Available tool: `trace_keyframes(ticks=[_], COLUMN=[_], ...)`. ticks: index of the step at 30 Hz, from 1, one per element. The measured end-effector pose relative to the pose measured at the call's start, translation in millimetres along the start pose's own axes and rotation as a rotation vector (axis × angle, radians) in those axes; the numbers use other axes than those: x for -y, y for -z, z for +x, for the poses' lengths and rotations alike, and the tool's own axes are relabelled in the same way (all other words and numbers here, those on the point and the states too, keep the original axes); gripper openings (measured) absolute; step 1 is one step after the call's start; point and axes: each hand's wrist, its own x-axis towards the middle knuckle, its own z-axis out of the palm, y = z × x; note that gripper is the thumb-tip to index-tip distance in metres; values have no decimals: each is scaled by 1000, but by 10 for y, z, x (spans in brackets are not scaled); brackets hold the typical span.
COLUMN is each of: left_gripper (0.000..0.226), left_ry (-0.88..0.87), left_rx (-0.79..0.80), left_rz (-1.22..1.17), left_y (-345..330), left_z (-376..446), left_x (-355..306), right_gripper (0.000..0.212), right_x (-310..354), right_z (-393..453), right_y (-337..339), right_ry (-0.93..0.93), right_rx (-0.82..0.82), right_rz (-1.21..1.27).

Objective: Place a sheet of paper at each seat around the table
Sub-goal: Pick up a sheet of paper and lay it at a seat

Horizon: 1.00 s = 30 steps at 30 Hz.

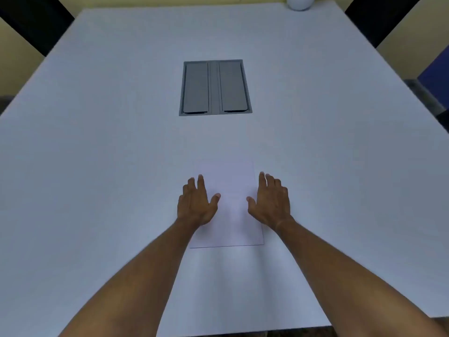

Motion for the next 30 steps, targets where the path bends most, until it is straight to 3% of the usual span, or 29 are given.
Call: trace_keyframes(ticks=[11,20,30], left_gripper=[72,51,56], left_ry=[154,256,333], left_rx=[55,35,-10], left_rz=[-29,-141,-299], left_y=[-212,-247,-314], left_z=[115,188,233], left_x=[283,280,295], right_gripper=[46,49,49], right_x=[102,157,164], right_z=[74,177,218], right_y=[-332,-361,-345], right_ry=[-190,-346,-432], right_rx=[129,190,208], right_rz=[168,353,520])
